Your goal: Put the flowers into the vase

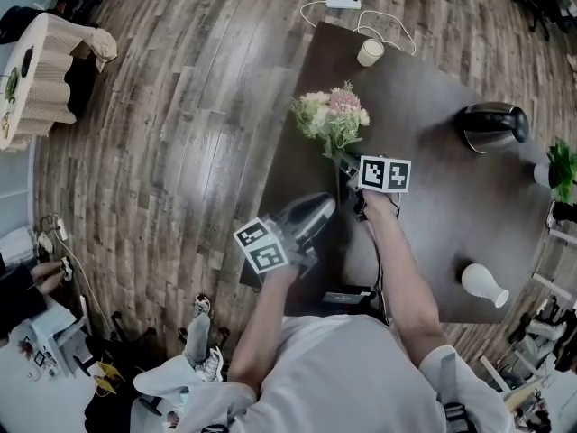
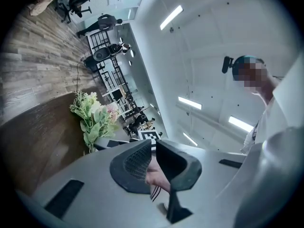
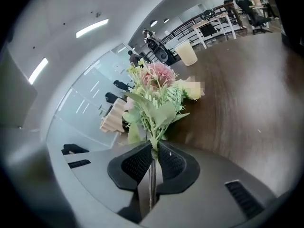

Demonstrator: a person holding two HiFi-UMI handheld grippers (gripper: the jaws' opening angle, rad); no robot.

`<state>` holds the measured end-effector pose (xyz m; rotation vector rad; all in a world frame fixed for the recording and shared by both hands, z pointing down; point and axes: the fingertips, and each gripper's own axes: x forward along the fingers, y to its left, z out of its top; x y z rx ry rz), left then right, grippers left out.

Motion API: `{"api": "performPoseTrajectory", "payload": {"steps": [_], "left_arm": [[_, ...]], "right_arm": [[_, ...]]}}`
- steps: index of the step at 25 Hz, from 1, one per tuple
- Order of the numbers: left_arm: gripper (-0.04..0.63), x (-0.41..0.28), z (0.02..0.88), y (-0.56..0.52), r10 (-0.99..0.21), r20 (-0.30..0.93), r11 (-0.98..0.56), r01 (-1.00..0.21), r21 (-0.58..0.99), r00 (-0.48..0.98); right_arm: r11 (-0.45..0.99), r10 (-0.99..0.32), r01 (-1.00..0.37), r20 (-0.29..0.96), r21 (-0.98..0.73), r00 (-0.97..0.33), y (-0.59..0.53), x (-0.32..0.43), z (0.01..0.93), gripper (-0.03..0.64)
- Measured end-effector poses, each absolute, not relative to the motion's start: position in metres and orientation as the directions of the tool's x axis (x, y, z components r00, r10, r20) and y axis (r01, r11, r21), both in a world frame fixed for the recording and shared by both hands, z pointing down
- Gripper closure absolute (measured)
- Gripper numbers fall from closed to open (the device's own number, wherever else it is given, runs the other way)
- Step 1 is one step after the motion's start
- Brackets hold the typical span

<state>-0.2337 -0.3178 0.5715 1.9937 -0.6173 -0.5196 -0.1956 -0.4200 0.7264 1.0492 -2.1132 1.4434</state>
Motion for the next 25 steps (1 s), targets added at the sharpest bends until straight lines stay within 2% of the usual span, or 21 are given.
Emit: {"api": "performPoseTrajectory", "payload": {"steps": [18, 25], "left_arm": [[0.58, -0.202, 0.572, -0.286, -0.526, -0.123, -0.444, -0.148, 0.884, 0.842], [0.58, -0.184, 0.573, -0.272, -0.47, -0.129, -0.459, -0.117, 0.881, 0.873]], "right_arm": [[0.064, -0.468, -0.735, 0.63, -0.675, -0.62, -0.329, -0.122, 0.694, 0.574], [0.02, -0.536, -0.675, 0.562, -0.738, -0.63, -0.293, -0.103, 0.665, 0.574]]}}
